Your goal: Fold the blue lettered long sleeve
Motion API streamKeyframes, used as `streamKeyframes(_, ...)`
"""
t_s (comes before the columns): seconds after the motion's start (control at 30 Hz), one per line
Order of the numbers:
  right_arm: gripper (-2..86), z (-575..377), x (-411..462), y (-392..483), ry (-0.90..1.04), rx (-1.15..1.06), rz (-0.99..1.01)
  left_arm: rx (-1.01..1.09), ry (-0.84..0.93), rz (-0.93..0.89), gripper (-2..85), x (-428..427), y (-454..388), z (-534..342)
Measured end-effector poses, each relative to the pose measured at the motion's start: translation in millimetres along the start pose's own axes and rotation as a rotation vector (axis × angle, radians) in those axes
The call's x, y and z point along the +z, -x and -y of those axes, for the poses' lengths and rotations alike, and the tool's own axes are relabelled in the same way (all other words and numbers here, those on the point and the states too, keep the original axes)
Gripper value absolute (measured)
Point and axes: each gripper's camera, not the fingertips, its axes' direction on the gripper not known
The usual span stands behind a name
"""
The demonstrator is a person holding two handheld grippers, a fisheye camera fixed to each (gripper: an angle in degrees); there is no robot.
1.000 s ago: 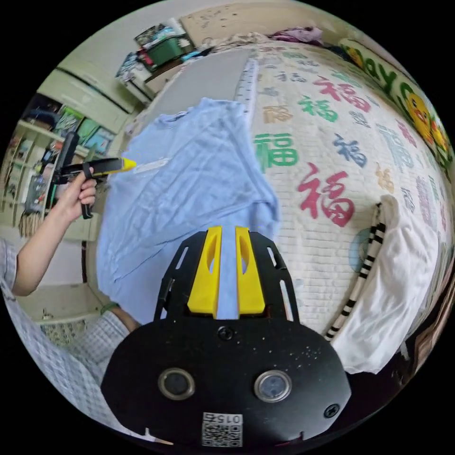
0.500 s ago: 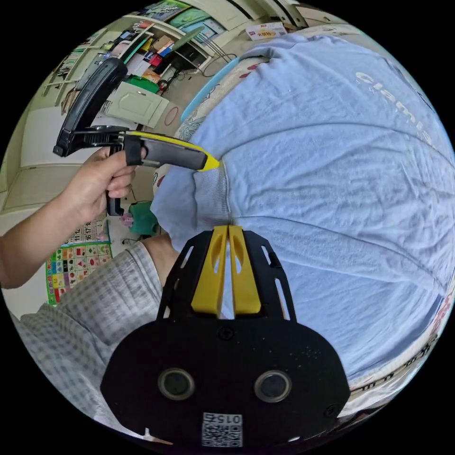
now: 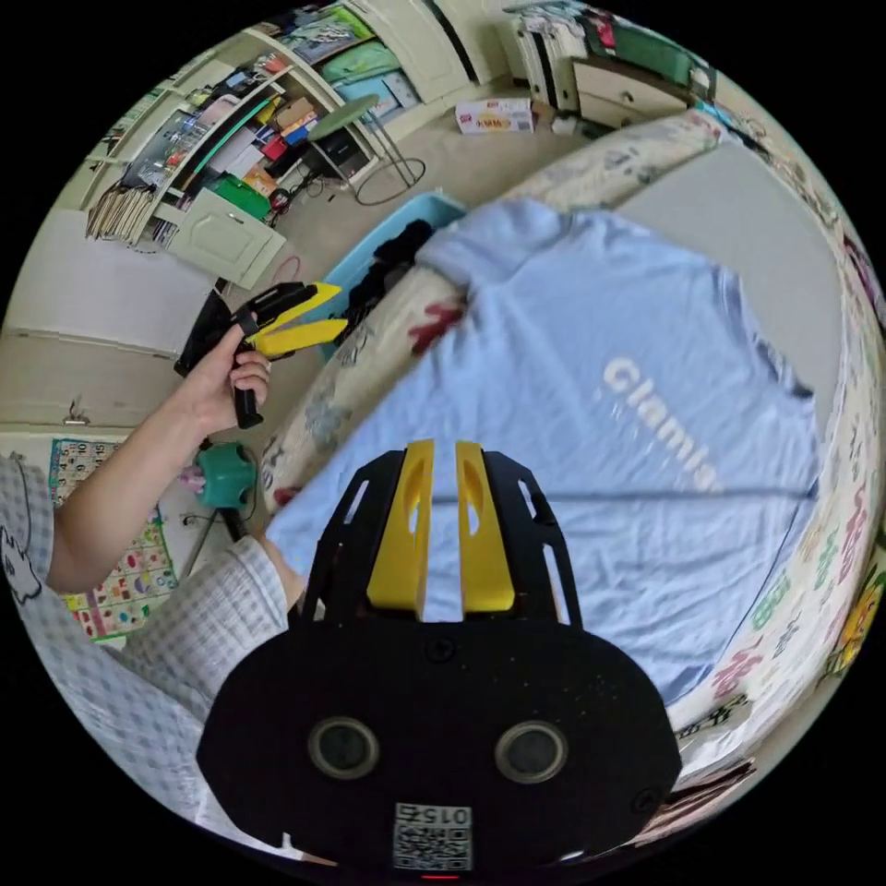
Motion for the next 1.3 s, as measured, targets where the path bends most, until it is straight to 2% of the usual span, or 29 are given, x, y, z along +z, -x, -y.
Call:
streamKeyframes(0.13,7.5,78.2,16.2,14.1,-0.017,-0.039,-0.077,-0.202,-0.015,-0.169,15.6,31.8,33.4,105.5)
streamKeyframes(0.33,7.6,100.2,64.5,40.2,0.063,-0.086,-0.144,-0.327,0.093,-0.103,17.4,103.3,43.7,189.5)
streamKeyframes(0.4,7.4,90.7,69.3,47.3,0.056,-0.101,-0.166,-0.361,0.092,-0.082,15.5,114.8,47.4,193.2)
streamKeyframes(0.5,6.7,74.4,75.2,49.4,0.051,-0.086,-0.149,-0.343,0.011,-0.152,6.4,115.6,42.8,182.6)
streamKeyframes(0.53,6.3,68.0,78.3,45.4,0.054,-0.056,-0.122,-0.286,-0.064,-0.143,1.9,104.3,27.7,172.2)
streamKeyframes(0.6,5.4,56.6,75.6,38.1,0.030,-0.003,-0.074,-0.134,-0.155,-0.119,0.8,83.6,-11.0,156.1)
streamKeyframes(0.67,5.0,40.9,68.2,30.3,0.010,0.062,-0.026,0.169,-0.207,-0.107,0.2,56.9,-91.4,122.2)
streamKeyframes(0.7,4.9,24.8,60.5,24.0,-0.014,0.113,0.004,0.249,-0.210,-0.112,0.1,51.7,-115.1,108.9)
streamKeyframes(0.77,4.9,-6.2,47.2,13.6,-0.054,0.181,0.061,0.595,-0.180,-0.130,0.0,40.5,-217.1,29.4)
streamKeyframes(0.8,4.8,-31.0,37.6,5.2,-0.078,0.237,0.088,0.689,-0.164,-0.121,0.0,40.8,-242.3,2.6)
streamKeyframes(0.87,4.8,-74.6,21.9,-9.6,-0.121,0.331,0.114,1.009,-0.080,-0.069,0.3,59.0,-319.7,-120.1)
streamKeyframes(0.93,4.9,-143.2,1.2,-34.3,-0.191,0.460,0.143,1.181,0.010,-0.025,0.6,89.6,-345.0,-214.3)
streamKeyframes(1.03,5.4,-241.2,-10.9,-77.3,-0.258,0.691,0.141,1.245,0.199,0.088,1.4,168.5,-322.3,-340.0)
streamKeyframes(1.1,5.7,-308.0,-11.1,-108.1,-0.303,0.882,0.120,1.220,0.347,0.199,2.2,227.5,-283.9,-391.2)
streamKeyframes(1.17,5.6,-372.6,-2.0,-136.4,-0.315,1.058,0.112,1.120,0.576,0.360,4.1,298.5,-228.6,-433.8)
streamKeyframes(1.23,6.6,-434.9,16.9,-161.7,-0.334,1.170,0.178,1.080,0.647,0.444,5.2,324.7,-201.6,-457.7)
streamKeyframes(1.3,7.5,-453.5,30.6,-170.9,-0.338,1.155,0.218,1.115,0.597,0.450,5.6,322.6,-200.2,-474.5)
